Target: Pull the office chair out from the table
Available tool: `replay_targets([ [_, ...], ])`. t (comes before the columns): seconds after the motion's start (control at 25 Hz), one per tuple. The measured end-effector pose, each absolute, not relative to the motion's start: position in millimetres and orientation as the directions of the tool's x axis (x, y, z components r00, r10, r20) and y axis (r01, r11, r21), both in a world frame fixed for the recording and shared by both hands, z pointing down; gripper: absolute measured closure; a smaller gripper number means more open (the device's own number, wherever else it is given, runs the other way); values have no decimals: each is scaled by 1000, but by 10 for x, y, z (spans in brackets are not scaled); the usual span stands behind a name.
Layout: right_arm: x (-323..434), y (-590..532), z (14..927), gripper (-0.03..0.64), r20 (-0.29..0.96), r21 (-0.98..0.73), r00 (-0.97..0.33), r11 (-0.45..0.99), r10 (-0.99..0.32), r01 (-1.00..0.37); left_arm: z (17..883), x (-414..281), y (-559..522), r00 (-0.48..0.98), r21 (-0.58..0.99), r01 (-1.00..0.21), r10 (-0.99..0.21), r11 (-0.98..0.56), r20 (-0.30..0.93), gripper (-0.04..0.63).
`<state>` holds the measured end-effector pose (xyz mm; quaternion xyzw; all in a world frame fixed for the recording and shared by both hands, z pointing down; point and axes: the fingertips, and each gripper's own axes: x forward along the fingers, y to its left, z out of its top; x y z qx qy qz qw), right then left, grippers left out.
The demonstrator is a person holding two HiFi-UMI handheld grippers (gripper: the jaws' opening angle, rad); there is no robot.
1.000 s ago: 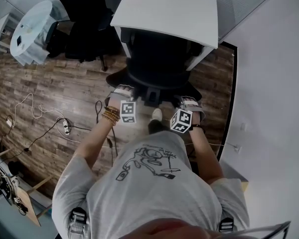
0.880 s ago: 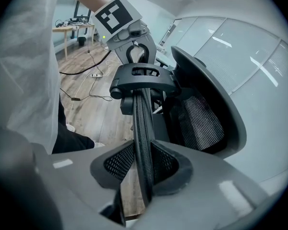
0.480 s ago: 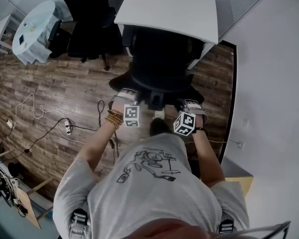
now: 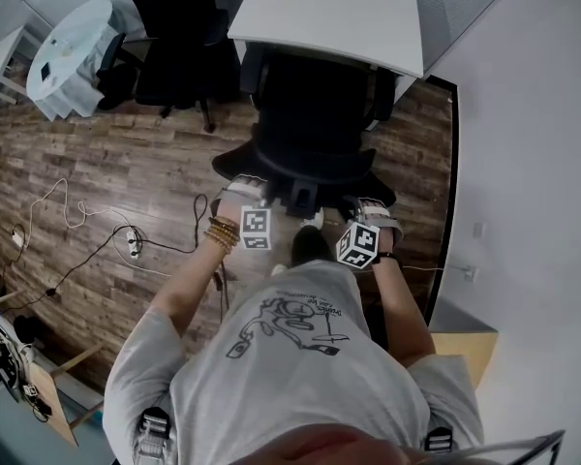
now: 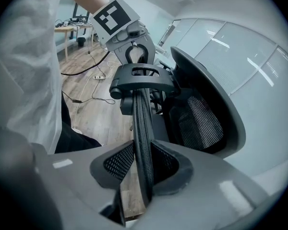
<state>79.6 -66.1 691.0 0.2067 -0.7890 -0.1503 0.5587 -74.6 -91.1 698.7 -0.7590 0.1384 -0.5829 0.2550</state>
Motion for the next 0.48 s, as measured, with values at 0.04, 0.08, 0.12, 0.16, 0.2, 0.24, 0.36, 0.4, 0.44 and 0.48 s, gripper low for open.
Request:
replay_targets([
  [0.04, 793, -585, 6915, 508, 820, 468, -289, 869, -495, -160, 6992, -746, -837, 284, -549, 89, -507, -831, 814, 486],
  [0.08, 792, -515, 6916, 508, 820, 468, -287, 869, -495, -163, 6996, -746, -763, 286, -549, 90, -506, -831, 814, 486],
  [0.12, 793, -449, 6914, 506, 820, 467, -285, 869, -495, -165, 6998, -745, -693, 288, -549, 92, -505, -831, 814, 486],
  [0.16, 798, -386, 6909, 506, 821, 467, -285, 869, -496, -165, 6993, -741, -625, 290, -549, 94, -505, -830, 813, 488],
  [0.2, 804, -323, 6904, 506, 820, 468, -285, 868, -496, -165, 6983, -732, -560, 292, -551, 94, -506, -829, 811, 488],
  [0.24, 812, -259, 6902, 505, 820, 468, -286, 868, -496, -164, 6975, -723, -495, 293, -553, 94, -508, -828, 810, 488],
  [0.36, 825, -80, 6917, 505, 821, 467, -286, 869, -495, -164, 6985, -716, -310, 292, -557, 95, -512, -825, 808, 488],
  [0.4, 821, -25, 6923, 505, 821, 466, -286, 869, -494, -165, 6994, -722, -253, 291, -557, 97, -511, -825, 809, 488],
  [0.44, 817, 33, 6925, 505, 821, 466, -286, 869, -495, -166, 6999, -727, -194, 291, -555, 99, -510, -826, 810, 488],
  [0.48, 814, 97, 6923, 505, 820, 467, -287, 869, -495, -166, 6999, -729, -132, 292, -554, 100, -508, -827, 811, 488],
])
